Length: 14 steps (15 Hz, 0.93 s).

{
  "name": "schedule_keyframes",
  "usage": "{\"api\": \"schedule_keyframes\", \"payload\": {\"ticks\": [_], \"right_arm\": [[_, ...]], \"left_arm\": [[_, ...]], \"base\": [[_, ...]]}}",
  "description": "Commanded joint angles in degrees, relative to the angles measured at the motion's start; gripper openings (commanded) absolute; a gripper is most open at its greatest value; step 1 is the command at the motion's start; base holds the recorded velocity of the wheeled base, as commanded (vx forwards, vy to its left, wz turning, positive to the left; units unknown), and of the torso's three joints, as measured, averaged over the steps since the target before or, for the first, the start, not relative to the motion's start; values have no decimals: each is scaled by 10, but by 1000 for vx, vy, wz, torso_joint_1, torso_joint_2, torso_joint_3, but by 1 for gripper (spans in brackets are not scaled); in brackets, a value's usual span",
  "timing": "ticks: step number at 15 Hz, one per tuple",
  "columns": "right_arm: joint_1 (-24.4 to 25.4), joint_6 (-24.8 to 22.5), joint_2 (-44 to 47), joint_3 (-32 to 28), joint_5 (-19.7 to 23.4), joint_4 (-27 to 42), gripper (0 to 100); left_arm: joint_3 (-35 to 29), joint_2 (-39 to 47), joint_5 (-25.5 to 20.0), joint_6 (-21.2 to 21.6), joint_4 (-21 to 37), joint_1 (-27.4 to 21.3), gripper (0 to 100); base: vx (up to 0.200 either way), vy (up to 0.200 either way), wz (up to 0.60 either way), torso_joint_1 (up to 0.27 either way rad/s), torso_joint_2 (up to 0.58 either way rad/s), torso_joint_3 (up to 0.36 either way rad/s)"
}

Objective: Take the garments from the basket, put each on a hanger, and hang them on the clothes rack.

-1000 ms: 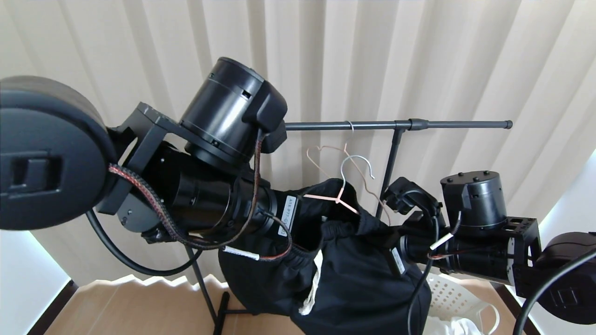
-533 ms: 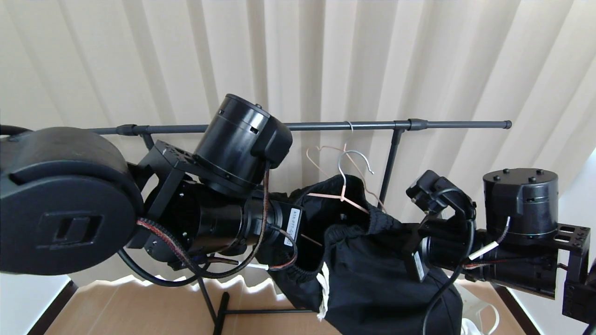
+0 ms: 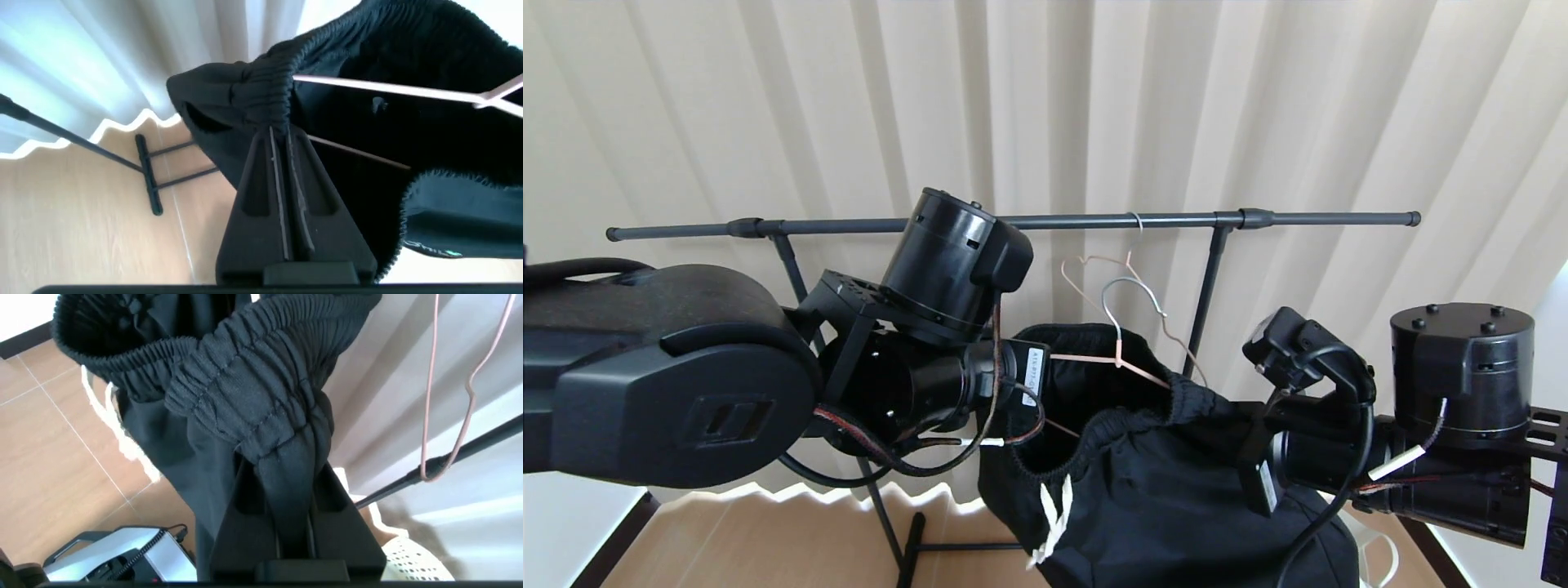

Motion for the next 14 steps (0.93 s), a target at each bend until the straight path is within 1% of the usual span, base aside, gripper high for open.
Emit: {"api": "schedule_keyframes", "payload": {"ticks": [1, 3, 4, 6, 8, 9, 11, 12, 13, 14], "right_arm": [[5, 0, -7, 4, 4, 0, 0], [6, 0, -11, 5, 10, 0, 0], [6, 1, -2, -1, 15, -2, 0], [6, 3, 9, -3, 16, -10, 0], [6, 6, 24, 5, 17, -60, 0], [6, 19, 37, 15, 29, -104, 0], [6, 38, 51, 24, 43, -145, 0], [6, 39, 53, 27, 47, -153, 0], [6, 45, 56, 36, 70, -184, 0], [6, 48, 55, 43, 78, -196, 0]], "left_arm": [[-4, 4, 7, 5, 0, 1, 0], [-5, 4, 14, 10, -1, 2, 0], [0, -15, 14, 12, 0, -15, 0], [2, -30, 11, 23, 2, -30, 0], [19, -37, 11, 30, 2, -38, 0], [40, -40, 10, 41, 0, -45, 0], [49, -49, 10, 43, 0, -53, 0], [51, -49, 10, 42, 0, -53, 0], [60, -51, 10, 42, -1, -53, 0], [63, -51, 10, 41, -1, -53, 0]], "base": [[0, 0, 0, 0, 0, 0], [0, 0, 0, 0, 0, 0], [0, 0, 0, 0, 0, 0], [0, 0, 0, 0, 0, 0], [0, 0, 0, 0, 0, 0], [0, 0, 0, 0, 0, 0], [0, 0, 0, 0, 0, 0], [0, 0, 0, 0, 0, 0], [0, 0, 0, 0, 0, 0], [0, 0, 0, 0, 0, 0]]}}
